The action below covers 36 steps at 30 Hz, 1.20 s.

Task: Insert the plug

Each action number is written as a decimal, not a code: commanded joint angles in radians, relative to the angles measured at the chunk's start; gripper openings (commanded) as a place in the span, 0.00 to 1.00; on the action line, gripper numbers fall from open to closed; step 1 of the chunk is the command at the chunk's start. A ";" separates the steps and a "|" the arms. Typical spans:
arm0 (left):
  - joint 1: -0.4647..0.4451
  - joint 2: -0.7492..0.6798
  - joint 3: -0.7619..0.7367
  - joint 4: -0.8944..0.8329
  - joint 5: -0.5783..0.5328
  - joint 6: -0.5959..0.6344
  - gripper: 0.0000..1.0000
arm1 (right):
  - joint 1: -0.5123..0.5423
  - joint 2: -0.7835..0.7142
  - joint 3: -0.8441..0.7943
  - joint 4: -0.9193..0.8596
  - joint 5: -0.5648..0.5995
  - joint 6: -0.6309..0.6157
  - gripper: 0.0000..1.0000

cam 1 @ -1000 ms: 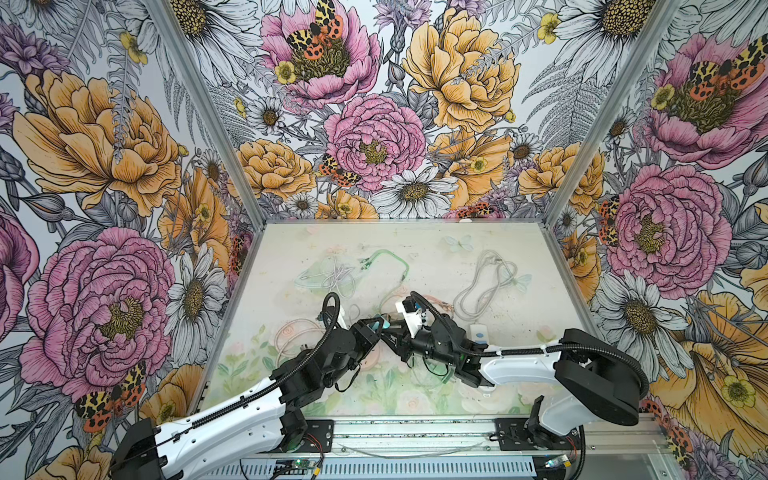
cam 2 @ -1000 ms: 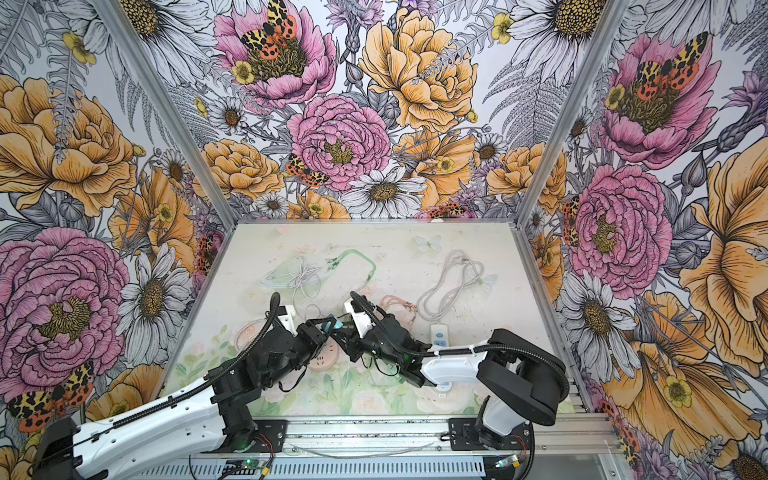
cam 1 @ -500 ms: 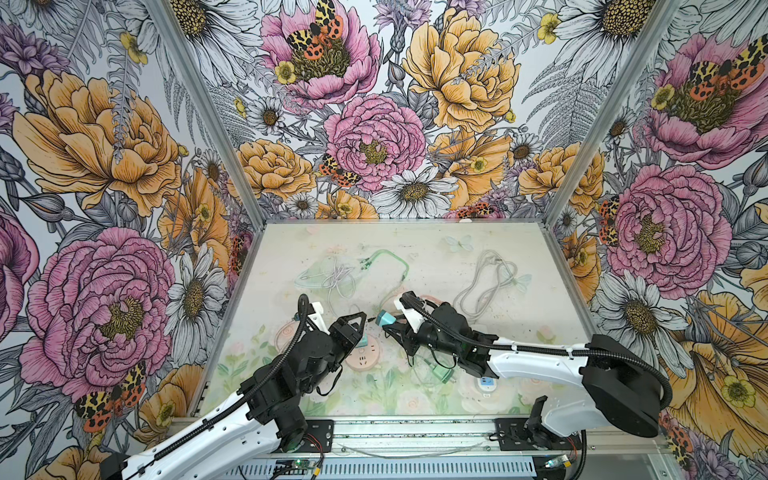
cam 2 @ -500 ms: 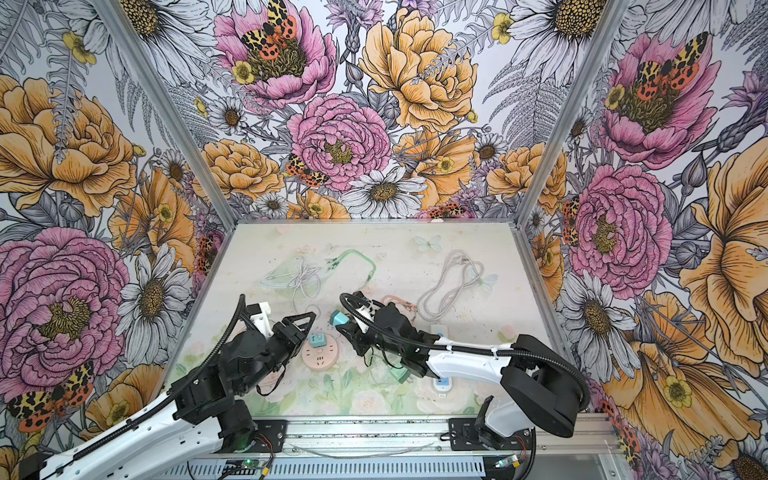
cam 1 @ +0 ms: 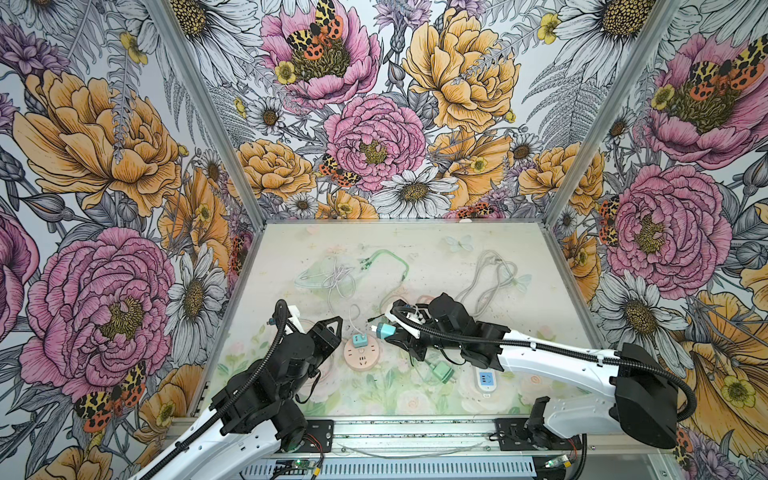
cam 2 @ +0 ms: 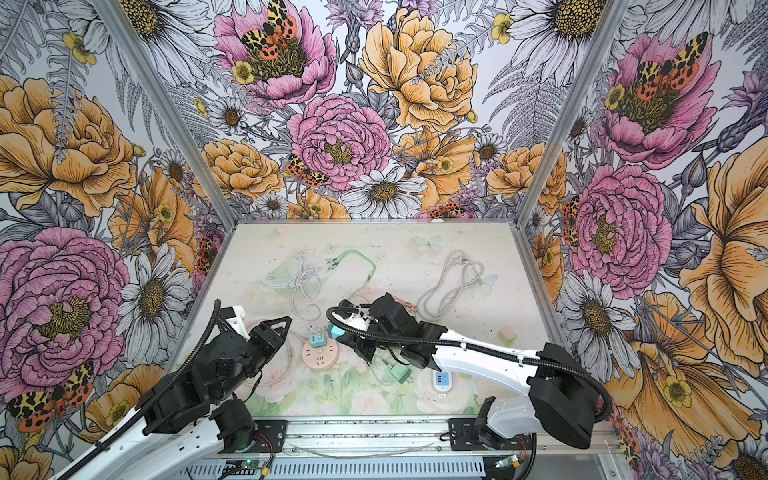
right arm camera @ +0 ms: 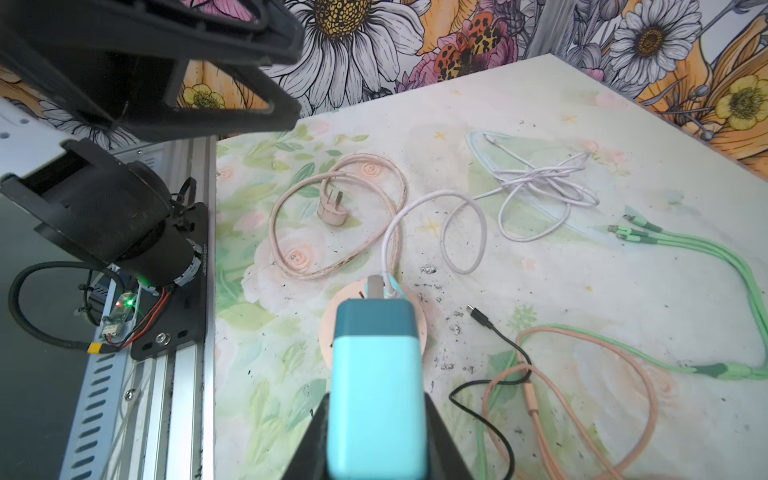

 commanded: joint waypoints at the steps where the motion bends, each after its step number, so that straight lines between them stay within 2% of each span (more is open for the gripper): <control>1: 0.039 0.048 0.064 -0.094 0.040 0.119 0.47 | -0.006 -0.051 0.037 -0.076 -0.073 -0.087 0.00; 5: 0.120 0.105 0.114 -0.116 0.150 0.214 0.47 | -0.006 -0.046 0.085 -0.183 -0.120 -0.149 0.00; 9: 0.175 0.126 0.108 -0.116 0.231 0.232 0.47 | -0.007 -0.017 0.140 -0.276 -0.128 -0.177 0.00; 16: 0.179 0.137 0.060 -0.103 0.303 0.222 0.47 | -0.004 0.009 0.176 -0.322 -0.142 -0.207 0.00; 25: 0.179 0.108 -0.087 0.131 0.467 0.134 0.47 | 0.012 0.065 0.250 -0.358 -0.149 -0.238 0.00; 36: 0.131 0.118 -0.110 0.217 0.483 0.103 0.46 | 0.030 0.107 0.283 -0.362 -0.121 -0.242 0.00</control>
